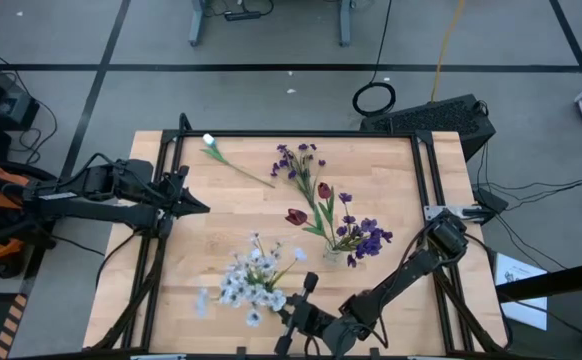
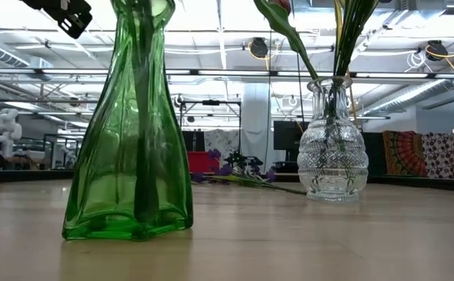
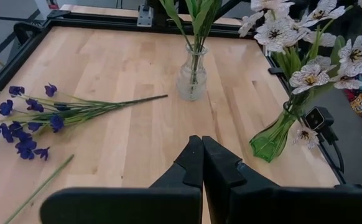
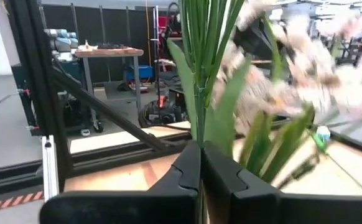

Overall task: Sort flowers into vase by color
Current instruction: Put the white flowers into the green vase

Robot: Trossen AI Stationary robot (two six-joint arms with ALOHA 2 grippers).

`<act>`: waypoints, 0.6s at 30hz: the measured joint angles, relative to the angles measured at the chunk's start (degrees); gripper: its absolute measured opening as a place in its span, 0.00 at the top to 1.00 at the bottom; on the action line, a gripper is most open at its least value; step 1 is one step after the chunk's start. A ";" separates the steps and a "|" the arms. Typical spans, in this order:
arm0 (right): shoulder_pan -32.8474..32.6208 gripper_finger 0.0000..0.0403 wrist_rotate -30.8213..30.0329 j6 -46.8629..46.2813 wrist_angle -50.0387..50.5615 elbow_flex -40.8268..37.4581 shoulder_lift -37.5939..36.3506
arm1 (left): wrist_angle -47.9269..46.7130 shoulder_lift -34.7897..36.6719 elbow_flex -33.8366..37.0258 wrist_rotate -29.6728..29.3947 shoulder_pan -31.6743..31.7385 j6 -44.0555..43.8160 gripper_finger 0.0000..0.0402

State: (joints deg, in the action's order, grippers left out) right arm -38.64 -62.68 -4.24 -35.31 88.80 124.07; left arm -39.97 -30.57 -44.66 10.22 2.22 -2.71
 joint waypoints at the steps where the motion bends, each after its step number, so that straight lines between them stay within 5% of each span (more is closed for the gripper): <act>1: 0.06 1.00 0.04 -0.51 -1.37 -0.89 0.02 | 0.00 0.00 0.00 0.00 0.00 -0.03 1.00; 18: 1.19 0.96 1.16 -1.71 -3.63 -4.53 0.02 | -0.02 0.00 0.00 0.00 0.00 -0.01 1.00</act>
State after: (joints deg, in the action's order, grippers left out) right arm -37.45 -61.52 -5.95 -38.94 84.27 124.09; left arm -39.99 -30.57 -44.66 10.22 2.22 -2.72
